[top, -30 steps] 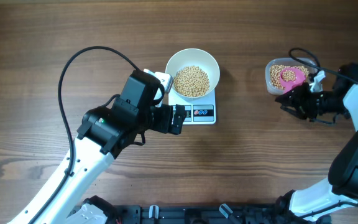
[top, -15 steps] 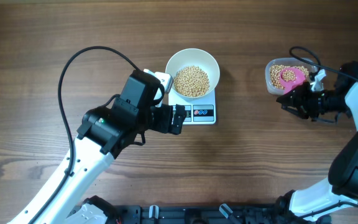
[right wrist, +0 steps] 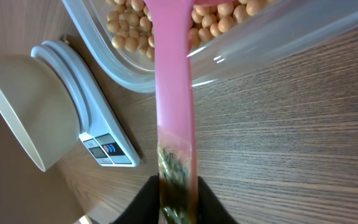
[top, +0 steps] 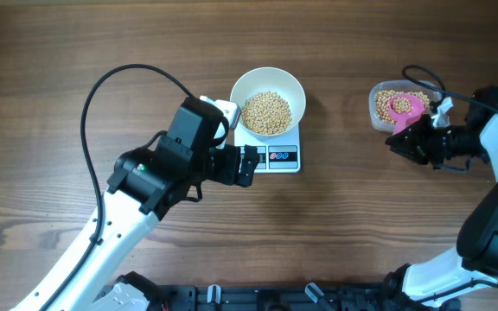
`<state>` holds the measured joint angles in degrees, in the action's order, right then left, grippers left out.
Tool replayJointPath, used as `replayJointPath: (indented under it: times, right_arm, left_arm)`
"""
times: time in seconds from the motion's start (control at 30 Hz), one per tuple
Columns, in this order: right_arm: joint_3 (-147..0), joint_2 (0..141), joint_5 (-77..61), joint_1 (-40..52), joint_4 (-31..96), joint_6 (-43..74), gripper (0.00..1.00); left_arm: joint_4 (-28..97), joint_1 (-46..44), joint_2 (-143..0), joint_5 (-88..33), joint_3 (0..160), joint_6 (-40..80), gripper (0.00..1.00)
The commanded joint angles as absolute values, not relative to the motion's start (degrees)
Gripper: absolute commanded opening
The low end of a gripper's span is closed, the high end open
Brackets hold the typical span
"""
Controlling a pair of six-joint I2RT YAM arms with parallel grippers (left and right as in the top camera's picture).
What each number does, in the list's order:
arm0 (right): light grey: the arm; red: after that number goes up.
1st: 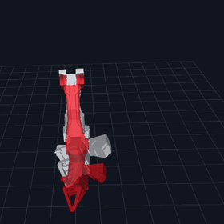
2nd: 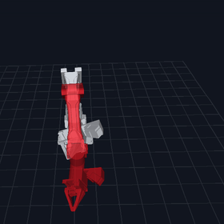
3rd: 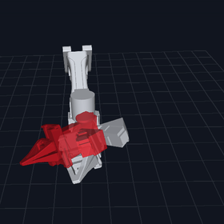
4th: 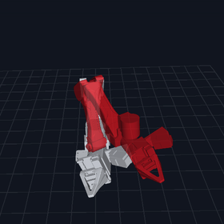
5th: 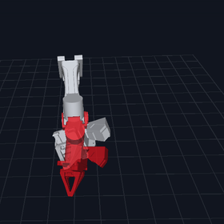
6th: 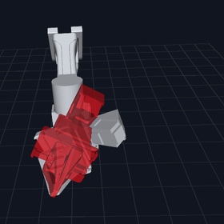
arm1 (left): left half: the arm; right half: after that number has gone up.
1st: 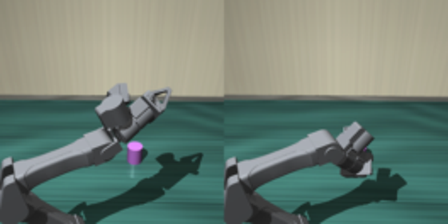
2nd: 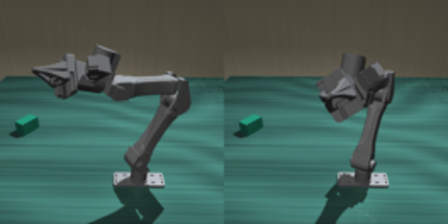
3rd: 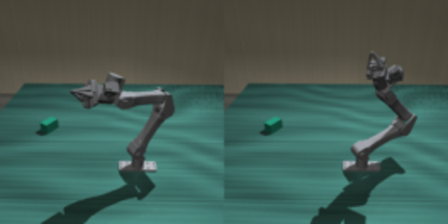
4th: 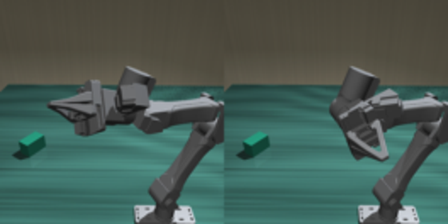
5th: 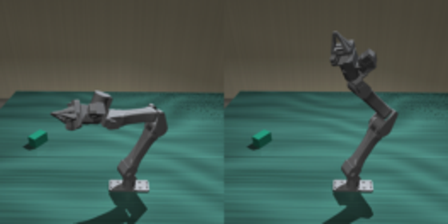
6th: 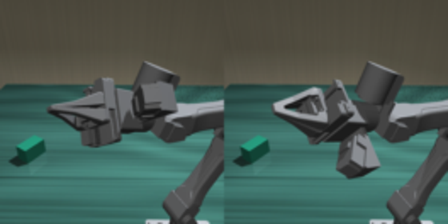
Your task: Scoop item into bowl and weigh 150g on scale
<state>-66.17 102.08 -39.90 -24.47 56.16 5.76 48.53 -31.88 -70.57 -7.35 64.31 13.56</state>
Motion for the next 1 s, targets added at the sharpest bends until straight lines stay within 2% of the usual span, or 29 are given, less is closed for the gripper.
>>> replayJointPath:
  times: [0.0,0.03,0.33,0.63,0.97]
  right_arm:
    - [-67.53,103.02,-38.39,-24.47,56.31,4.58,0.08]
    - [-67.53,103.02,-38.09,-24.47,56.42,4.51,0.04]
    - [-68.6,102.91,-37.69,-24.47,58.37,4.45,0.04]
    - [-78.19,102.89,-26.5,-24.45,67.59,4.12,0.04]
    - [-79.99,102.89,-28.38,-24.1,67.88,-0.34,0.04]
  left_arm:
    - [48.42,-32.14,-70.52,-6.81,64.07,12.38,1.0]
    - [48.42,-32.14,-70.52,-6.81,64.07,12.38,1.0]
    - [48.42,-32.14,-70.52,-6.81,64.07,12.38,1.0]
    - [48.42,-32.14,-70.52,-6.81,64.07,12.38,1.0]
    - [48.42,-32.14,-70.52,-6.81,64.07,12.38,1.0]
